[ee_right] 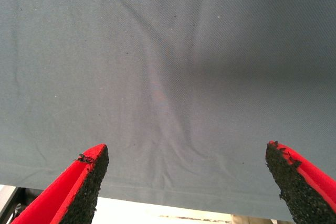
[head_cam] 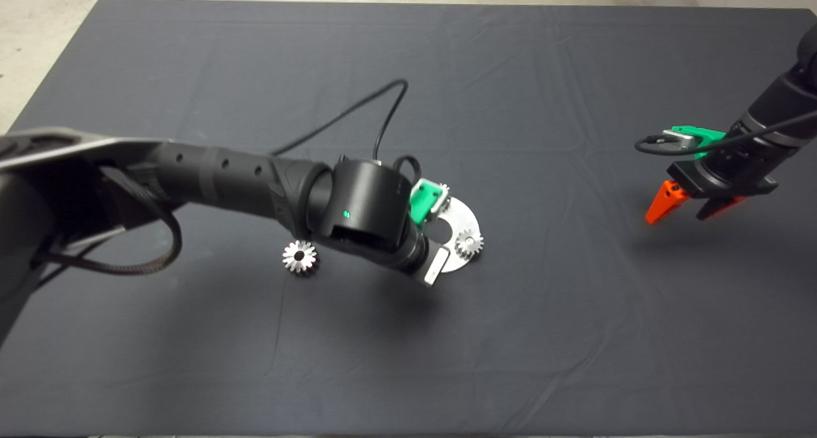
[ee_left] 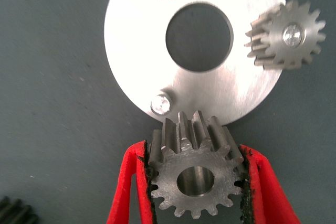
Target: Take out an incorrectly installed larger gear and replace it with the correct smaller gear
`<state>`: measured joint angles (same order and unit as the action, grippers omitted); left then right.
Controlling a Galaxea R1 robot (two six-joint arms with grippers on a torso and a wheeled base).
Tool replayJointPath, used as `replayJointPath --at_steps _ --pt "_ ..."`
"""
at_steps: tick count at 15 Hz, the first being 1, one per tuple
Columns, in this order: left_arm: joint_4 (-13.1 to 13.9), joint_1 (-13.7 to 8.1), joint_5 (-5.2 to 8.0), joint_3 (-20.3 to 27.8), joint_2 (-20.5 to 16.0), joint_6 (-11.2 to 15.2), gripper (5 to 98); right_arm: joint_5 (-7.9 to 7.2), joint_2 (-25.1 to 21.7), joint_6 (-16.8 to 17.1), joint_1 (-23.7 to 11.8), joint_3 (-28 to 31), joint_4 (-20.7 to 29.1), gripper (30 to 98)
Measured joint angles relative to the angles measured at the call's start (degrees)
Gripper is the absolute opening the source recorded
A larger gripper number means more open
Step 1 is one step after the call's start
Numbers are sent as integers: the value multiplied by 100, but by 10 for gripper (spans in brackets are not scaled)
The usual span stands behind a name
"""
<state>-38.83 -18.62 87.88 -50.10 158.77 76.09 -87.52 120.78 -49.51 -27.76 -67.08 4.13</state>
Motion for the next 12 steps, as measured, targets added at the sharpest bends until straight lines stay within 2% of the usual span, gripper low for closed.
replayJointPath --at_steps 3,5,8,12 --pt "319 -315 -3 -6 -2 -18 234 4 2 0 -1 0 0 792" --pt "414 -458 -7 -133 -2 -68 234 1 5 0 0 0 2 792" --pt "639 -458 -6 -491 60 -258 234 0 20 -2 -2 2 2 792" --pt "728 -459 -9 -719 77 -361 234 1 13 -27 -2 127 5 792"
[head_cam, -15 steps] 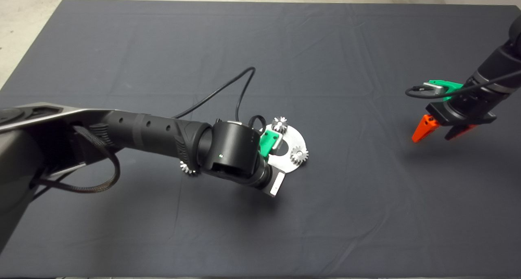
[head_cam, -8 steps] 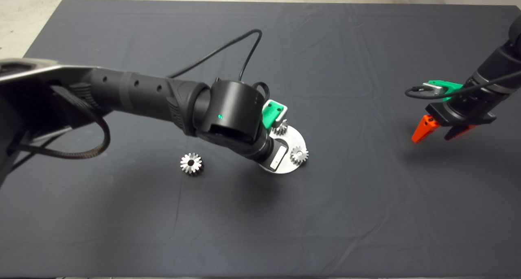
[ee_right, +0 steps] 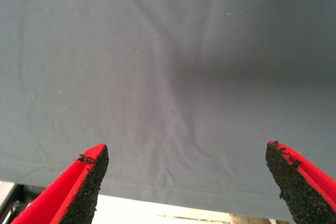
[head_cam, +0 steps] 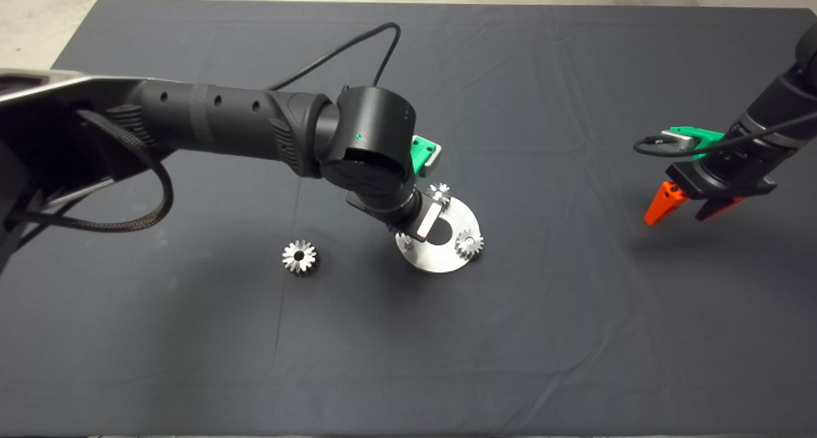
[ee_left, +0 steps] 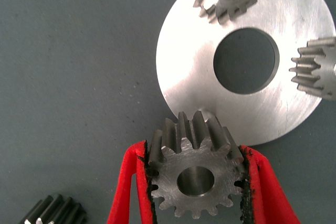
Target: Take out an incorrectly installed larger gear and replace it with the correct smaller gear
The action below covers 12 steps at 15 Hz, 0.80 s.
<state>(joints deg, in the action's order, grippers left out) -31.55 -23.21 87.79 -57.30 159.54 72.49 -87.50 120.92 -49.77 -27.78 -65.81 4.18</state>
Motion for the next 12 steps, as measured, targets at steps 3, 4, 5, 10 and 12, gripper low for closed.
replayJointPath --at_steps 3,4,5,10,12 --pt "55 1 2 -37 -2 -2 234 2 -22 -24 0 100 0 792" --pt "55 1 2 -48 -5 3 234 0 -28 -24 0 113 0 792" --pt "57 1 1 -50 -2 15 234 0 -30 -24 0 115 0 792" --pt "51 4 -14 -48 44 512 234 5 -45 -24 -2 172 0 792" --pt "45 4 -14 -37 91 631 234 2 -112 -24 -2 245 0 792"
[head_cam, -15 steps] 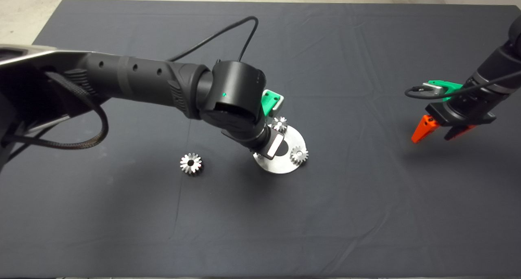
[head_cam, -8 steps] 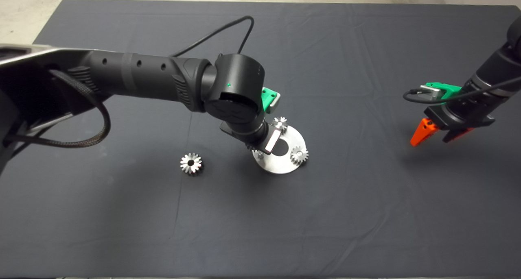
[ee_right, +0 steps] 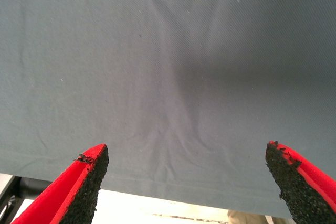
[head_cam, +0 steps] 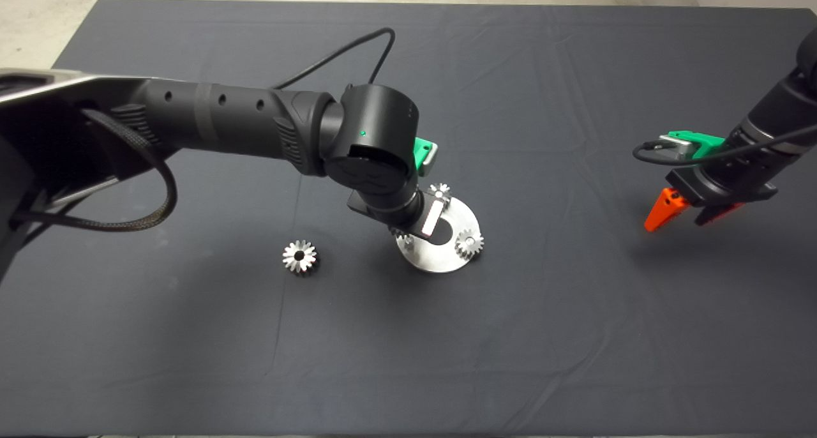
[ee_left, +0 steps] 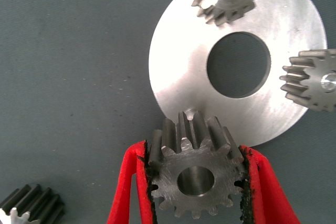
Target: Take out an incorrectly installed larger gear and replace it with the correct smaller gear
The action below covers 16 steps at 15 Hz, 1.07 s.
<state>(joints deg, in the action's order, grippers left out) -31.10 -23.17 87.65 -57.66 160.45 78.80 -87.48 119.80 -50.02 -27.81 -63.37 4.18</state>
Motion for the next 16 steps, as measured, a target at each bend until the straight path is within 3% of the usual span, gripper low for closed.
replayJointPath --at_steps 3,8,16 --pt "-27 51 -22 0 82 48 233 0 -106 2 0 58 0 792" --pt "-162 327 -20 -38 120 77 234 -2 -207 2 -3 162 0 792" --pt "-355 385 -20 -151 118 -24 233 2 -329 2 -17 356 2 792"
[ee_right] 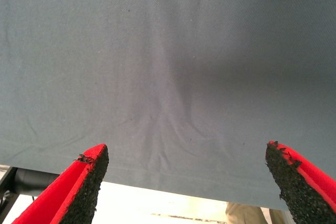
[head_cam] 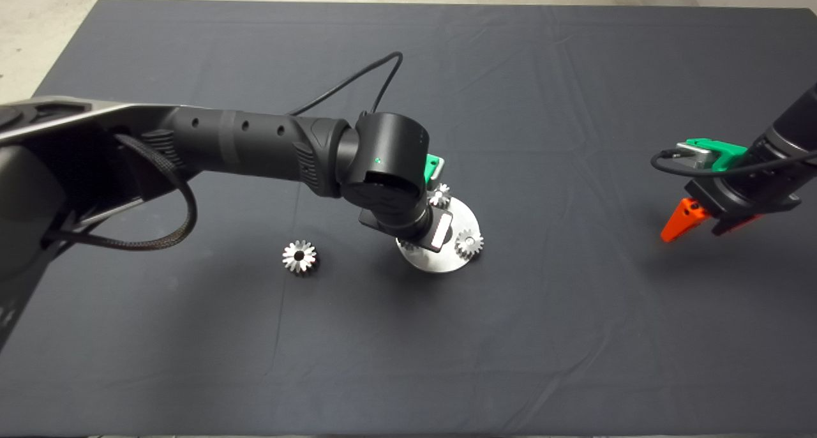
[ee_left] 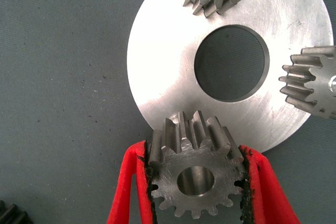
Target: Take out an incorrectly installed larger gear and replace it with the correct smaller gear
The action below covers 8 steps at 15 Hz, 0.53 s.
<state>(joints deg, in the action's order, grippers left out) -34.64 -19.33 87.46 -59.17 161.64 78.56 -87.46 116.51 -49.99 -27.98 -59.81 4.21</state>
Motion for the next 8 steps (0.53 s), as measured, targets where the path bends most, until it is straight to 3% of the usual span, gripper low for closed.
replayJointPath --at_steps 8 --pt "-66 9 0 -74 -55 -133 233 -4 -19 0 1 72 0 792"
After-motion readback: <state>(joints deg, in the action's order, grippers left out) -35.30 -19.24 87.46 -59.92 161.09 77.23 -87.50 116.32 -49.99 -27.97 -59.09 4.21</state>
